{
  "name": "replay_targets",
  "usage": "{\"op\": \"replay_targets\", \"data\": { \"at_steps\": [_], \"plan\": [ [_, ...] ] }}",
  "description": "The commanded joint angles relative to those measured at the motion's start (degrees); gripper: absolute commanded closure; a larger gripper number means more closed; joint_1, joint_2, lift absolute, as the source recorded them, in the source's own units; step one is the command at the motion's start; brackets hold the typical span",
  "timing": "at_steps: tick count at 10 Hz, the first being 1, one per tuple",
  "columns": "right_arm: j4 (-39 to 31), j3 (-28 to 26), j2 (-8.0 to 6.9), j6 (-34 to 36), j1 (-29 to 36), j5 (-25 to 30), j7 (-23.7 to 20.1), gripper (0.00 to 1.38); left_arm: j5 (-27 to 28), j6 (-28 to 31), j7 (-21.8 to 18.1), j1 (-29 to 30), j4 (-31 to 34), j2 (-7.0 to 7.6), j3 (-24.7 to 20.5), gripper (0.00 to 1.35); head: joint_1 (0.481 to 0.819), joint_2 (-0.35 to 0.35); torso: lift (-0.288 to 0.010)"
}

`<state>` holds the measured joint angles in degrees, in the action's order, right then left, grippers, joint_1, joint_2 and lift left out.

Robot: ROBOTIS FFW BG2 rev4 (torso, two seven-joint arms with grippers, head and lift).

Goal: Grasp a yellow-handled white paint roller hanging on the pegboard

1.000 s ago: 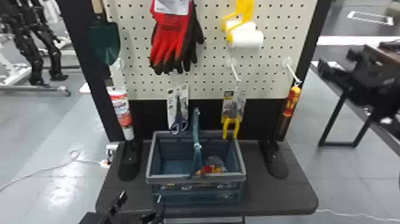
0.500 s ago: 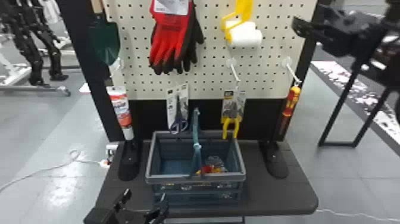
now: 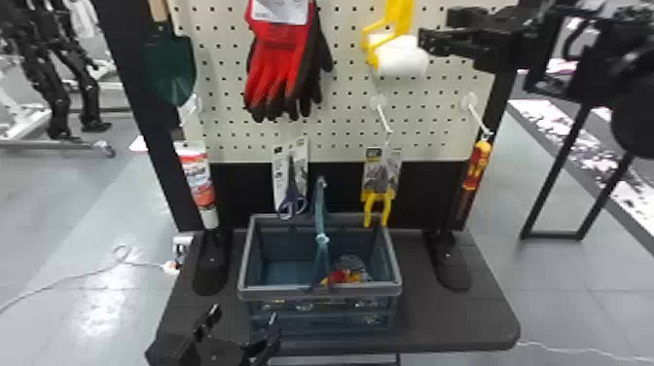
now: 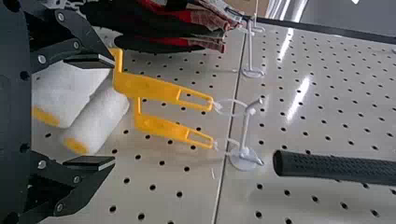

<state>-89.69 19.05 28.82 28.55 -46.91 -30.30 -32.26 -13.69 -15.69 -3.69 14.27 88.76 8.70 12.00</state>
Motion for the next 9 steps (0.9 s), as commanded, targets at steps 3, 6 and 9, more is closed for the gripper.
{"op": "replay_targets", "data": {
  "at_steps": [3, 6, 9],
  "plan": [
    [7.43, 11.71, 1.06, -1.48, -9.52, -7.85, -1.32, 0.52, -0.64, -0.74, -0.53, -2.49, -2.37, 0.09, 1.54, 0.15, 0.549, 0.0, -0.1],
    [9.62, 14.7, 1.94, -2.44, -14.17, -8.02, -2.55, 0.52, -1.08, -1.27, -0.97, -3.81, -3.69, -0.09, 2.15, 0.15, 0.549, 0.0, -0.1],
    [11.73, 15.93, 2.03, -3.41, -15.05, -9.69, -3.07, 1.07, -1.17, -1.36, -1.41, -4.07, -4.12, -0.18, 2.15, 0.15, 0.549, 0.0, -0.1]
  ]
}}
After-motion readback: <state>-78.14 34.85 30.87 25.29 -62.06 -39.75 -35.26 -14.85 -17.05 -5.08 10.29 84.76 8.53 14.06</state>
